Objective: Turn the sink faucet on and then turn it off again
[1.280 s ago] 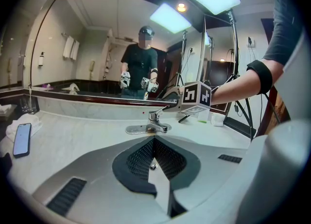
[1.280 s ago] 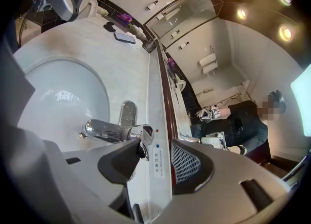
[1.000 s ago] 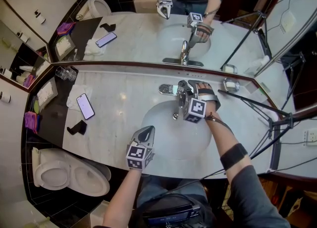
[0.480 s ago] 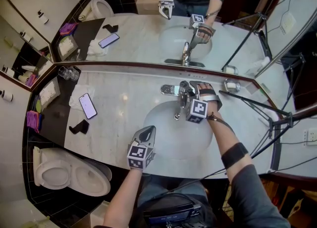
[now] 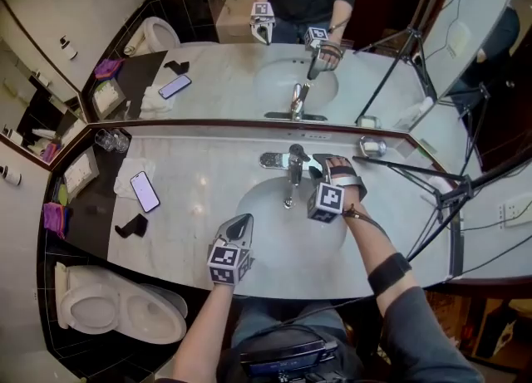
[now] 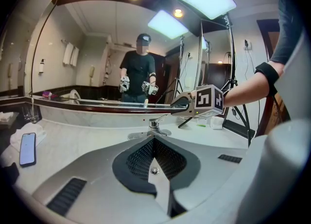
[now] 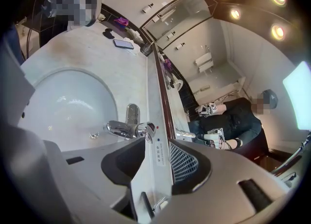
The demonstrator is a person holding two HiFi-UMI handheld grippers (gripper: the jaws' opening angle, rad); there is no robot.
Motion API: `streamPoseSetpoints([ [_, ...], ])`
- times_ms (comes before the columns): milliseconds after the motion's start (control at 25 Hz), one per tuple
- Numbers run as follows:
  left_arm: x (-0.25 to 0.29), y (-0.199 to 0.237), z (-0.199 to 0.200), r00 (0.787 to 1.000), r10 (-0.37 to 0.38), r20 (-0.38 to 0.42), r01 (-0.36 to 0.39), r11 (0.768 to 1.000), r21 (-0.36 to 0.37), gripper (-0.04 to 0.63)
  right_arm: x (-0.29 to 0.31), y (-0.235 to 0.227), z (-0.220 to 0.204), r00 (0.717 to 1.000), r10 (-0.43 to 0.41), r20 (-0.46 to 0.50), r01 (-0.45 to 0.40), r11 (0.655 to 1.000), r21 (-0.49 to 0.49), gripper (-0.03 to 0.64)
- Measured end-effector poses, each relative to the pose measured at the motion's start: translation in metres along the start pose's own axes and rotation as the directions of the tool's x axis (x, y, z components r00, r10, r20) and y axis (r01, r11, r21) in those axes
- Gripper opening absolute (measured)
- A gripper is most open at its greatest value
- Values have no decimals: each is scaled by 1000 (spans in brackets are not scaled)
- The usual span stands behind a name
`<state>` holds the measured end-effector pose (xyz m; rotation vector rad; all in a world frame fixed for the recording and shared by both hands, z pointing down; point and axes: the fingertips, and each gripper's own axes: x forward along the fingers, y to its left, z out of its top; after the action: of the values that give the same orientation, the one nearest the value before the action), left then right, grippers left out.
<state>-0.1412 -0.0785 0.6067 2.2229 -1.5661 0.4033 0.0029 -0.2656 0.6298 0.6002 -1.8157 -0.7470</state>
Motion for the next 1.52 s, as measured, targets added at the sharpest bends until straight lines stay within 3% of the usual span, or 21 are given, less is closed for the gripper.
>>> streamPoseSetpoints([
  [320,-11,-2,18,1000,-22,23,21,999,32,-12,-62,-2,-12,997,-77,-9,77,982,174,55],
  [560,-18,-4,28,999,-38,35,36,998,50,-12,-107,9,-25,994,-105,-29,108,918,383,18],
  [720,-17,-7,35,998,-47,45,44,997,64,-12,-128,17,-35,994,-108,-34,110,848,518,18],
  [800,-16,-8,38,998,-50,47,46,997,64,-12,-135,22,-43,993,-112,-22,103,790,604,18],
  [1040,-17,-9,42,998,-46,48,43,997,71,-12,-159,37,-67,991,-135,24,48,509,860,17],
  [1160,-16,-8,44,998,-40,52,36,997,68,-12,-167,48,-79,991,-135,22,34,401,916,17],
  [1280,-16,-9,44,997,-47,54,44,997,59,-12,-169,62,-87,993,-120,14,32,377,925,18],
  [1520,-14,-12,43,997,-47,54,43,996,74,-14,-168,74,-95,995,-99,8,31,394,919,18],
])
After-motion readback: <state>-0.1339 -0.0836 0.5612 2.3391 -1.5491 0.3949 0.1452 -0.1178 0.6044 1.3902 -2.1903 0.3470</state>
